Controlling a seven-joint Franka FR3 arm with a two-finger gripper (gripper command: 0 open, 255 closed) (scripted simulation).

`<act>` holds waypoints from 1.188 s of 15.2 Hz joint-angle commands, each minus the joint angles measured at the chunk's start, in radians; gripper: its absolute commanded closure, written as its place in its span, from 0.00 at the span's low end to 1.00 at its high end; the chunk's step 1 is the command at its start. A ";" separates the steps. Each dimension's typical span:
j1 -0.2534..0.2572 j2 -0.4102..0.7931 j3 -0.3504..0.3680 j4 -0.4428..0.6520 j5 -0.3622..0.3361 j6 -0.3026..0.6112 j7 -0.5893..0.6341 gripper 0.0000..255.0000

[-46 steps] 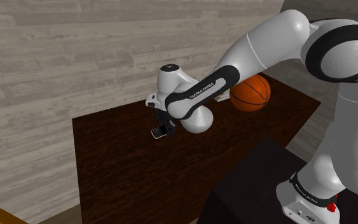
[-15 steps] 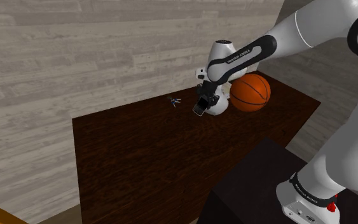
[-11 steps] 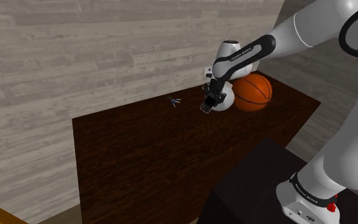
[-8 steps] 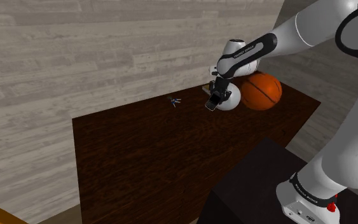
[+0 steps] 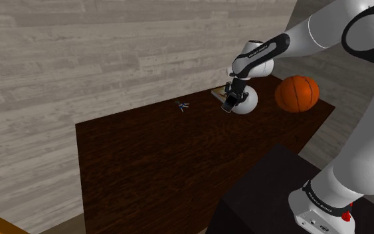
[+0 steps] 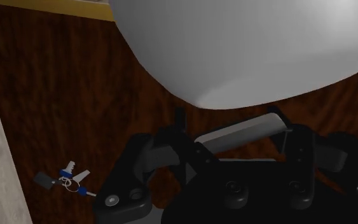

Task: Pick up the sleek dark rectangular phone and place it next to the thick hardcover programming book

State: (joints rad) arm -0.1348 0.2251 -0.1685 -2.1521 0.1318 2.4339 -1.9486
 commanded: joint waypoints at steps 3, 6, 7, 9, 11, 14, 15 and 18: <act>-0.014 0.053 -0.002 -0.016 0.014 0.051 -0.018 1.00; -0.018 0.084 0.005 -0.019 0.025 0.085 -0.027 1.00; -0.020 0.095 0.008 -0.020 0.029 0.096 -0.030 1.00; -0.018 0.117 0.007 -0.021 0.041 0.118 -0.039 1.00; -0.007 0.140 -0.003 -0.021 0.059 0.139 -0.052 1.00; 0.000 0.158 -0.008 -0.020 0.073 0.155 -0.063 1.00; -0.001 0.158 -0.007 -0.020 0.072 0.155 -0.062 1.00; -0.003 0.158 -0.004 -0.020 0.071 0.155 -0.061 1.00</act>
State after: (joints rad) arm -0.1353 0.3479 -0.1673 -2.1393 0.2060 2.6329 -2.0134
